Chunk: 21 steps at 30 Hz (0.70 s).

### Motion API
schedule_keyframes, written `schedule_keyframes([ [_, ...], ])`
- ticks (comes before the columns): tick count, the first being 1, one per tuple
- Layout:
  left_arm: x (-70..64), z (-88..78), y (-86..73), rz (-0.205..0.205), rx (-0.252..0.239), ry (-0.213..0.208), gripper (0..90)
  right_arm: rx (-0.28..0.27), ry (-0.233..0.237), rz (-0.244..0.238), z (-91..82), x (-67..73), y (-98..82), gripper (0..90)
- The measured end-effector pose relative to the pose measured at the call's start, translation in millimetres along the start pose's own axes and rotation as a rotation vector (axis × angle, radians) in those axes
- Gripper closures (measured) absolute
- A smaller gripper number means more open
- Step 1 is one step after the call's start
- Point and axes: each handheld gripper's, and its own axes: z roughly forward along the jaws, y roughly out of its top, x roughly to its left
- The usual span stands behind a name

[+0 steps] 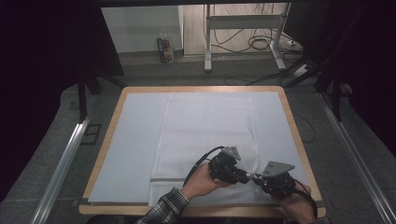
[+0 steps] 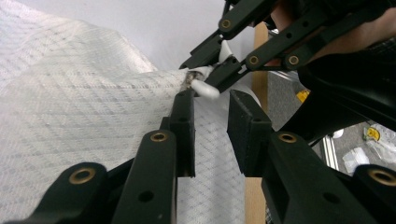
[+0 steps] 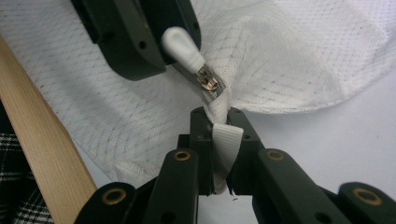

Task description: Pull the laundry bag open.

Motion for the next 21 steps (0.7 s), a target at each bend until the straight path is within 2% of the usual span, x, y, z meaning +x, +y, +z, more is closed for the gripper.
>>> schedule_keyframes([
  [7, 2.8, 0.2, 0.4, -0.021, 0.017, 0.002, 74.2, 0.003, -0.002, -0.008, 0.1, 0.3, 0.2, 81.6],
  [11, 3.7, 1.7, 0.3, -0.029, 0.028, 0.007, 80.6, 0.0, -0.008, -0.013, -0.3, 1.0, 0.6, 81.6],
  [14, 2.9, 2.7, 0.7, -0.052, 0.018, 0.003, 81.9, 0.002, -0.011, -0.015, -0.3, 1.3, 0.8, 81.6],
  [20, 3.9, 3.9, 0.3, -0.065, 0.037, -0.03, 82.3, 0.0, -0.016, -0.021, -0.3, 1.9, 1.0, 81.5],
  [21, 3.8, 4.3, 0.2, -0.058, 0.041, -0.023, 81.9, 0.002, -0.016, -0.022, -0.1, 2.0, 0.9, 81.5],
])
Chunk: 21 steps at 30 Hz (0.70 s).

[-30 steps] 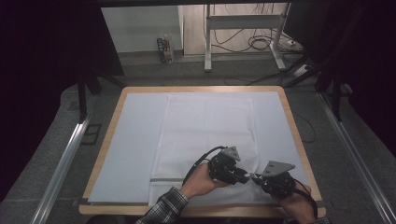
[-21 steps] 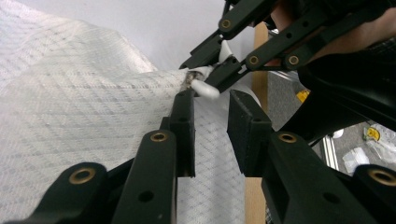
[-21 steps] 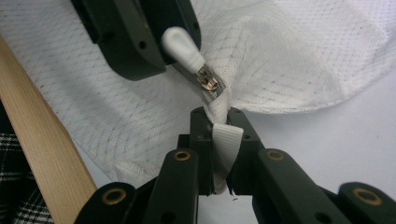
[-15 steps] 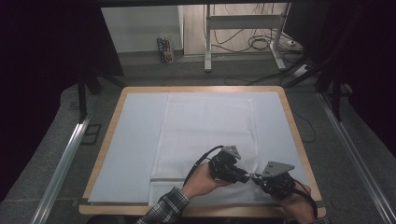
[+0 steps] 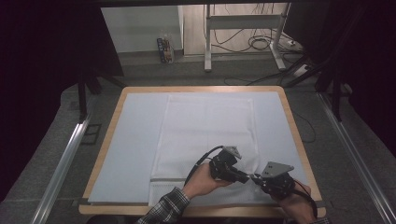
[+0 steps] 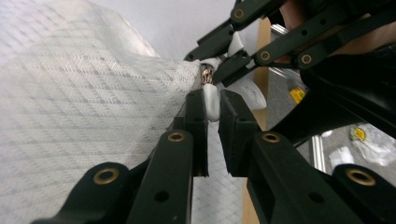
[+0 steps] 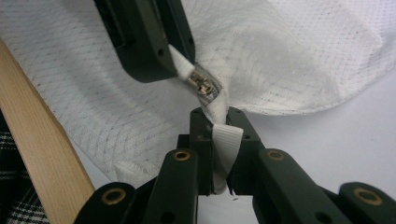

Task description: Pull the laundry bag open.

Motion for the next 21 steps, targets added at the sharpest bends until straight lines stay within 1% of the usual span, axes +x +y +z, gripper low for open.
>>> schedule_keyframes([
  [2, 1.2, 0.4, -0.2, -0.01, -0.008, -0.006, 81.5, 0.005, -0.005, -0.005, 0.4, 0.4, 0.1, 81.5],
  [3, 2.0, 0.5, -0.4, -0.027, -0.02, -0.009, 81.4, 0.006, -0.006, -0.007, 0.4, 0.5, 0.2, 81.5],
  [5, 4.3, -0.5, -0.2, -0.041, -0.026, -0.015, 81.3, 0.006, -0.007, -0.008, 0.3, 0.5, 0.2, 81.5],
  [6, 5.3, -1.2, -0.1, -0.04, -0.021, -0.018, 81.4, 0.006, -0.008, -0.009, 0.3, 0.5, 0.2, 81.5],
  [7, 5.8, -1.1, 0.0, -0.05, -0.028, -0.025, 81.5, 0.008, -0.008, -0.013, 0.3, 0.5, 0.2, 81.4],
  [8, 6.4, -1.4, 0.0, -0.05, -0.025, -0.03, 81.8, 0.009, -0.008, -0.018, 0.5, 0.7, 0.3, 81.5],
  [10, 6.5, -1.1, 0.1, -0.065, -0.025, -0.045, 82.1, 0.011, -0.011, -0.024, 0.8, 1.1, 0.2, 81.4],
  [11, 7.3, -1.4, 0.0, -0.058, -0.019, -0.046, 82.4, 0.012, -0.012, -0.027, 0.8, 1.2, 0.1, 81.4],
  [12, 7.3, -1.4, -0.1, -0.06, -0.018, -0.047, 82.9, 0.012, -0.012, -0.029, 0.8, 1.3, 0.1, 81.4],
  [13, 7.3, -0.7, -0.4, -0.072, -0.022, -0.055, 83.2, 0.012, -0.012, -0.03, 0.8, 1.4, 0.1, 81.4],
  [14, 7.9, -1.1, -0.6, -0.069, -0.019, -0.056, 83.5, 0.012, -0.012, -0.03, 0.8, 1.6, 0.1, 81.4],
  [15, 8.6, -1.3, -1.0, -0.076, -0.018, -0.061, 83.7, 0.012, -0.011, -0.034, 0.7, 1.5, 0.1, 81.4],
  [16, 8.5, -0.7, -0.9, -0.093, -0.019, -0.066, 84.0, 0.011, -0.013, -0.034, 0.6, 1.6, 0.2, 81.4],
  [19, 10.2, -1.0, -1.2, -0.098, -0.012, -0.079, 84.2, 0.011, -0.014, -0.03, 0.8, 1.5, 0.1, 81.4],
  [20, 10.2, -1.0, -1.2, -0.097, -0.014, -0.076, 84.2, 0.011, -0.015, -0.03, 0.7, 1.6, 0.1, 81.4],
  [21, 9.2, -0.8, -1.1, -0.098, -0.017, -0.052, 84.3, 0.011, -0.016, -0.029, 0.8, 1.6, 0.1, 81.4],
])
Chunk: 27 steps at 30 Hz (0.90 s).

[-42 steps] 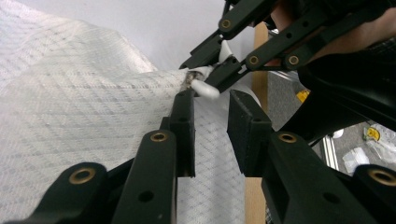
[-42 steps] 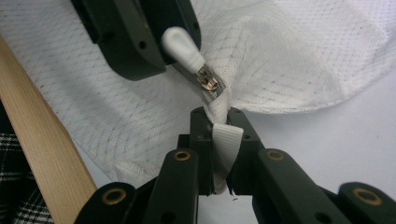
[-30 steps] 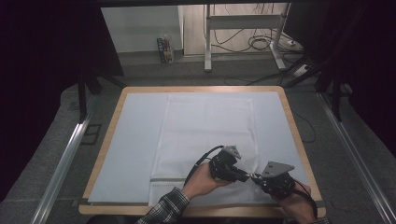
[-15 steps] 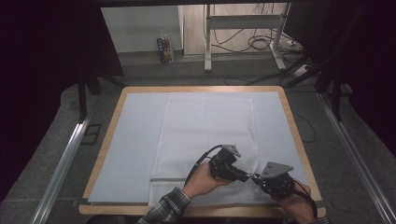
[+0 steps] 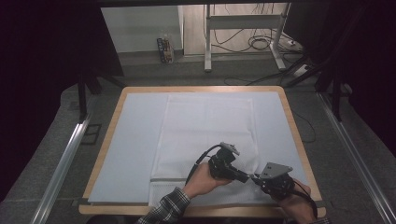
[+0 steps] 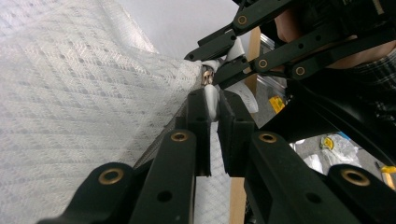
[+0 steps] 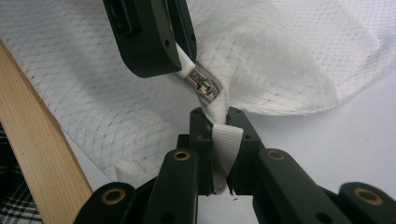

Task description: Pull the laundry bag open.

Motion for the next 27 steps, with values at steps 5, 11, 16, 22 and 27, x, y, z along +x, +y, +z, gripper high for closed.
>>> schedule_keyframes([
  [5, -3.4, 0.5, 0.2, 0.022, -0.002, 0.051, 85.1, -0.001, -0.003, 0.001, -0.4, 0.0, 0.8, 81.5],
  [11, -2.6, -0.5, -0.8, 0.039, 0.004, 0.04, 87.4, -0.01, 0.005, 0.011, -0.2, -1.1, -0.1, 75.5],
  [16, -2.9, -0.3, -1.2, 0.035, 0.004, 0.038, 87.4, -0.047, -0.006, 0.007, 0.6, -2.3, 1.4, 63.1],
  [22, -3.1, 1.9, -1.8, 0.041, 0.004, 0.029, 87.4, -0.016, 0.016, -0.016, 5.3, -1.5, 2.7, 80.1],
  [27, -4.4, 1.4, -3.1, 0.059, 0.003, 0.046, 87.6, -0.001, 0.019, -0.008, 5.2, -0.9, 4.4, 83.3],
])
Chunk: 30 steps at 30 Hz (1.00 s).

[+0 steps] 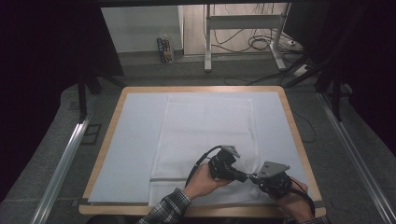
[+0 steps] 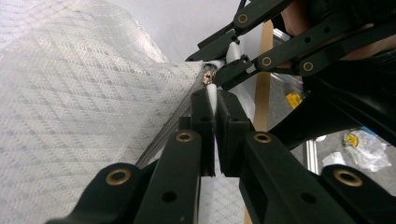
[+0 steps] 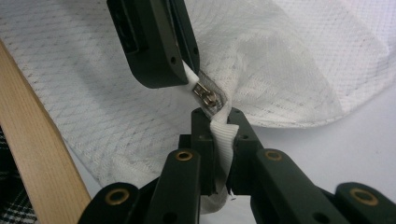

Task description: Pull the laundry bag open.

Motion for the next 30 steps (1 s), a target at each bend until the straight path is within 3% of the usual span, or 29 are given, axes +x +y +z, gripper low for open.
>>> schedule_keyframes([
  [5, 2.9, -4.5, -3.3, 0.021, 0.019, 0.012, 87.7, 0.009, 0.003, 0.018, -0.8, -0.7, -0.4, 84.4],
  [9, 4.6, -9.8, -8.5, -0.002, 0.003, 0.013, 87.7, -0.003, 0.013, 0.046, -3.1, -4.2, -2.9, 84.6],
  [15, 2.9, -12.6, -10.1, 0.028, 0.022, 0.03, 87.6, -0.004, 0.024, 0.042, -2.5, -3.1, -2.8, 84.5],
  [18, 1.9, -15.0, -12.2, 0.01, 0.007, 0.031, 87.6, -0.005, 0.024, 0.049, -3.3, -4.5, -4.3, 84.5],
  [24, 1.4, -18.4, -15.4, 0.026, 0.015, 0.041, 87.6, -0.006, 0.037, 0.051, -2.7, -2.8, -3.1, 84.5],
  [30, 4.3, -23.1, -20.6, 0.013, 0.013, 0.053, 87.6, -0.004, 0.04, 0.059, -2.3, -4.5, -5.4, 84.6],
])
